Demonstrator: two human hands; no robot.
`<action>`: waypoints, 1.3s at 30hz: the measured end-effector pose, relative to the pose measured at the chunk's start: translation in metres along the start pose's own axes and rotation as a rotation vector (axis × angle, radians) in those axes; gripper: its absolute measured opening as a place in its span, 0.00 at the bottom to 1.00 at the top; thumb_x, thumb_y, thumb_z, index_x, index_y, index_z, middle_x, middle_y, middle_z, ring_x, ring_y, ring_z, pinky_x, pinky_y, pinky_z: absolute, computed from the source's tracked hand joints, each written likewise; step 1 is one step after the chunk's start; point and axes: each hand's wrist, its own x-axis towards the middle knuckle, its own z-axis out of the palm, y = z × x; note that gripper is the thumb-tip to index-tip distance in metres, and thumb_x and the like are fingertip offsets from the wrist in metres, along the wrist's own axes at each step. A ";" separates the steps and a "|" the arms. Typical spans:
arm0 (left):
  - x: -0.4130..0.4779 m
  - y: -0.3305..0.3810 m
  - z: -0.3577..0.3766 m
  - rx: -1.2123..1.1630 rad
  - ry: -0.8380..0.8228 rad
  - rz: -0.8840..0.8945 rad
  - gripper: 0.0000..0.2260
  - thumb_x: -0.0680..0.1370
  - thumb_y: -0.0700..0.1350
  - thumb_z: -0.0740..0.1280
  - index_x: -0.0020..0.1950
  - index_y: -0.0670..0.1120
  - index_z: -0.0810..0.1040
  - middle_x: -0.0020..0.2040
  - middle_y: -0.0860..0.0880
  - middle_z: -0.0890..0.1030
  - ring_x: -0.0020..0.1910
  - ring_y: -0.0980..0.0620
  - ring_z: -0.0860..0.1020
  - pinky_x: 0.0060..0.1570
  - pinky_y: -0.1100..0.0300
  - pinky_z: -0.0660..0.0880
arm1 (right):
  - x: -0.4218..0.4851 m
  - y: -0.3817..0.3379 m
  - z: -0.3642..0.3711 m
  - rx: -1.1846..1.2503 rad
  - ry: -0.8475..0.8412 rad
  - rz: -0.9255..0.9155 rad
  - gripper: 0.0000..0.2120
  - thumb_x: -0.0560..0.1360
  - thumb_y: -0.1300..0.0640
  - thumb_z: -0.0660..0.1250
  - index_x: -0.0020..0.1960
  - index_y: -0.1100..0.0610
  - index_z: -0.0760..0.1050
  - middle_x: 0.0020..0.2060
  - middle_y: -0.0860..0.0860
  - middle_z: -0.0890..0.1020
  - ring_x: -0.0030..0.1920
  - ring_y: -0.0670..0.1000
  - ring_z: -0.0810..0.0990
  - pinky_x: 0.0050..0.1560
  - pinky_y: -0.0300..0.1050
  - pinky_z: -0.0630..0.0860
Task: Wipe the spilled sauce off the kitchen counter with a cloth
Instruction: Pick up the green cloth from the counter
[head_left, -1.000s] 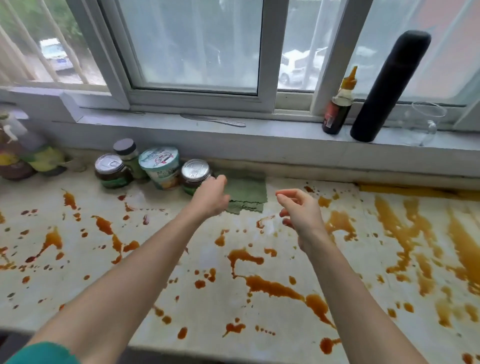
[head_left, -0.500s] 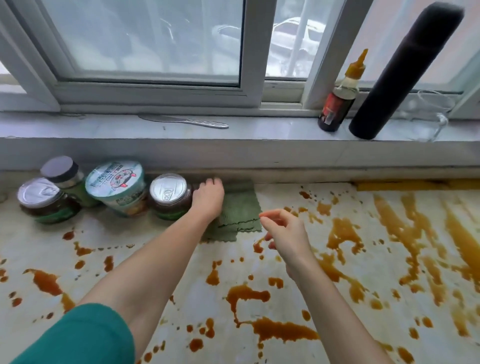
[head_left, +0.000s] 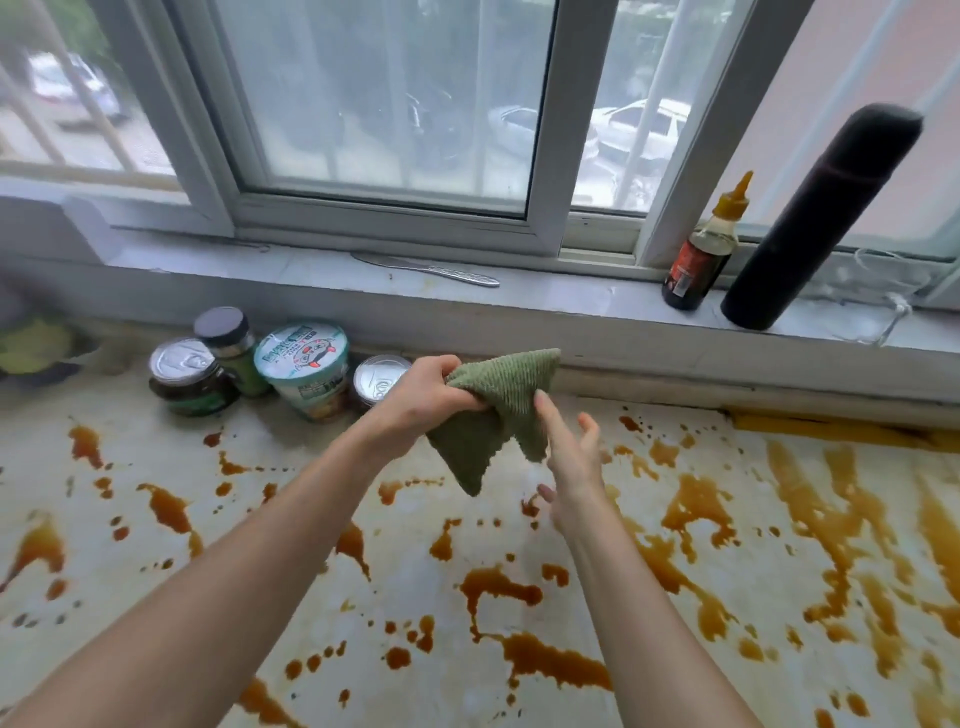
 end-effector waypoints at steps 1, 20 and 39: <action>-0.019 0.004 -0.007 -0.094 0.037 -0.015 0.10 0.71 0.39 0.71 0.51 0.39 0.76 0.45 0.40 0.80 0.45 0.45 0.80 0.44 0.53 0.78 | -0.010 -0.004 0.009 0.052 -0.123 0.060 0.43 0.67 0.33 0.72 0.75 0.47 0.60 0.68 0.53 0.71 0.65 0.58 0.73 0.64 0.62 0.71; -0.350 -0.107 -0.240 -0.139 0.822 -0.300 0.21 0.73 0.64 0.63 0.45 0.46 0.81 0.44 0.49 0.84 0.46 0.49 0.81 0.54 0.50 0.76 | -0.273 0.072 0.266 -0.237 -1.168 -0.074 0.33 0.62 0.47 0.80 0.64 0.53 0.74 0.53 0.52 0.85 0.53 0.53 0.84 0.50 0.51 0.80; -0.466 -0.238 -0.527 0.811 1.187 -0.280 0.12 0.81 0.51 0.56 0.55 0.47 0.74 0.49 0.44 0.82 0.50 0.41 0.79 0.41 0.54 0.71 | -0.425 0.223 0.590 -0.065 -0.620 -0.184 0.29 0.76 0.44 0.68 0.74 0.50 0.64 0.71 0.51 0.68 0.65 0.52 0.70 0.58 0.48 0.68</action>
